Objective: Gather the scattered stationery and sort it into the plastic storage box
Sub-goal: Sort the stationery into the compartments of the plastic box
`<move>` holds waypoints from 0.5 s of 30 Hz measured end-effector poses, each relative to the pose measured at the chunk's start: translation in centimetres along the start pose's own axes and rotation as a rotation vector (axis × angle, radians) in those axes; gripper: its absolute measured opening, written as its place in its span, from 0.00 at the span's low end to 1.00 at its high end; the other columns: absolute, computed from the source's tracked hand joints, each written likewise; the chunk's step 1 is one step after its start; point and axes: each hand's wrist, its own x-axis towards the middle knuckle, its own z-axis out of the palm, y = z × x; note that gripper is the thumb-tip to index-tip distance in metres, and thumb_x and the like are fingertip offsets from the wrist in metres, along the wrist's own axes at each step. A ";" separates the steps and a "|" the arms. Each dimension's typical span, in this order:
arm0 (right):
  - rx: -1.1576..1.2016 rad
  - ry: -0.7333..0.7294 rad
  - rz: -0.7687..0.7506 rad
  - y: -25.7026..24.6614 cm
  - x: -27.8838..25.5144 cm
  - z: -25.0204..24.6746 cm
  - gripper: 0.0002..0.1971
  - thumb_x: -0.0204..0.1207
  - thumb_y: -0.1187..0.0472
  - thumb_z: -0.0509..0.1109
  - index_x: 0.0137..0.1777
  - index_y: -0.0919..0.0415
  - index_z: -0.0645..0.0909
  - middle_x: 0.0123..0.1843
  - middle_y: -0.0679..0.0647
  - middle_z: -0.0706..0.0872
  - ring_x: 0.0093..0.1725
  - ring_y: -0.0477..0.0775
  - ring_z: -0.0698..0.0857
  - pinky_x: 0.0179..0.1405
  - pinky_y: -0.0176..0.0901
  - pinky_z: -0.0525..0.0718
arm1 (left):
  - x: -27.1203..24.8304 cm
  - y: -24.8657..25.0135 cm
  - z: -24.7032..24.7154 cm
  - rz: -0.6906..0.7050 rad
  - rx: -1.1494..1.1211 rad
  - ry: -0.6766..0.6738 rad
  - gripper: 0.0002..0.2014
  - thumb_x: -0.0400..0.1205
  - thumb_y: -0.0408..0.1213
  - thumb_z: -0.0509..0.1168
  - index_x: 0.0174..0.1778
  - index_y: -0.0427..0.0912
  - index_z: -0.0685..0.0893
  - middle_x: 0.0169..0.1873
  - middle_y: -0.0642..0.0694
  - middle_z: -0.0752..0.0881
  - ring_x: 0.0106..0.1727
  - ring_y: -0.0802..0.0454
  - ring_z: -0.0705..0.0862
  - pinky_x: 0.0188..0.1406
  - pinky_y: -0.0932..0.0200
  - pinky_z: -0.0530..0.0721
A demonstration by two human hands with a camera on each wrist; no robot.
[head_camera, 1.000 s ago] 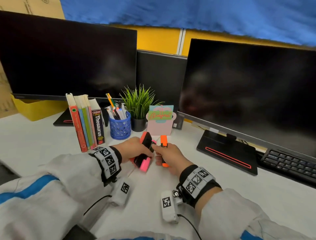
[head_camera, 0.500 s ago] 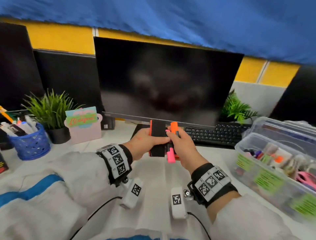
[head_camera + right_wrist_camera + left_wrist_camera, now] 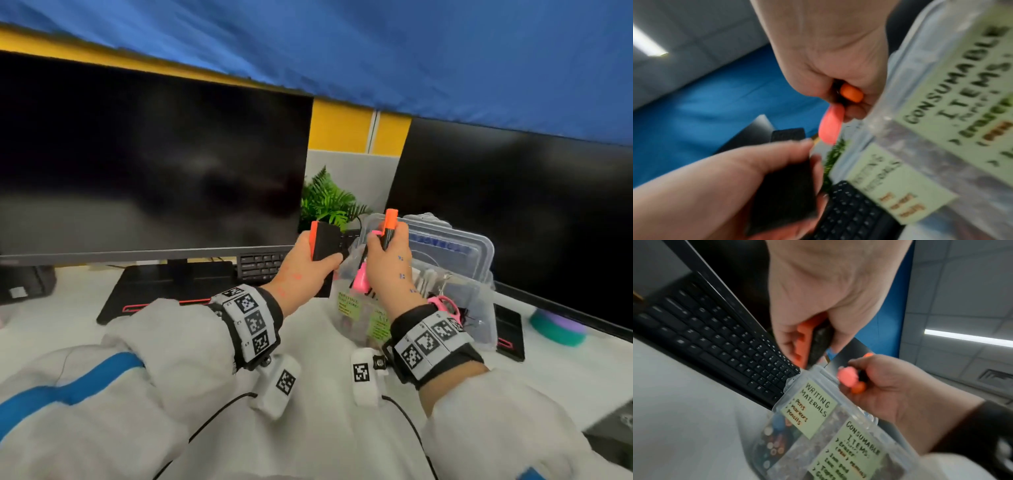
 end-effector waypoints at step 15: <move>-0.860 -0.486 0.111 1.8 2.2 1.6 0.24 0.82 0.62 0.67 0.77 0.61 0.72 0.77 0.61 0.69 0.79 0.62 0.68 0.73 0.50 0.71 | 4.1 -4.1 2.1 -0.173 0.175 -0.010 0.36 0.56 0.54 0.80 0.57 0.41 0.81 0.42 0.42 0.87 0.39 0.48 0.87 0.24 0.58 0.85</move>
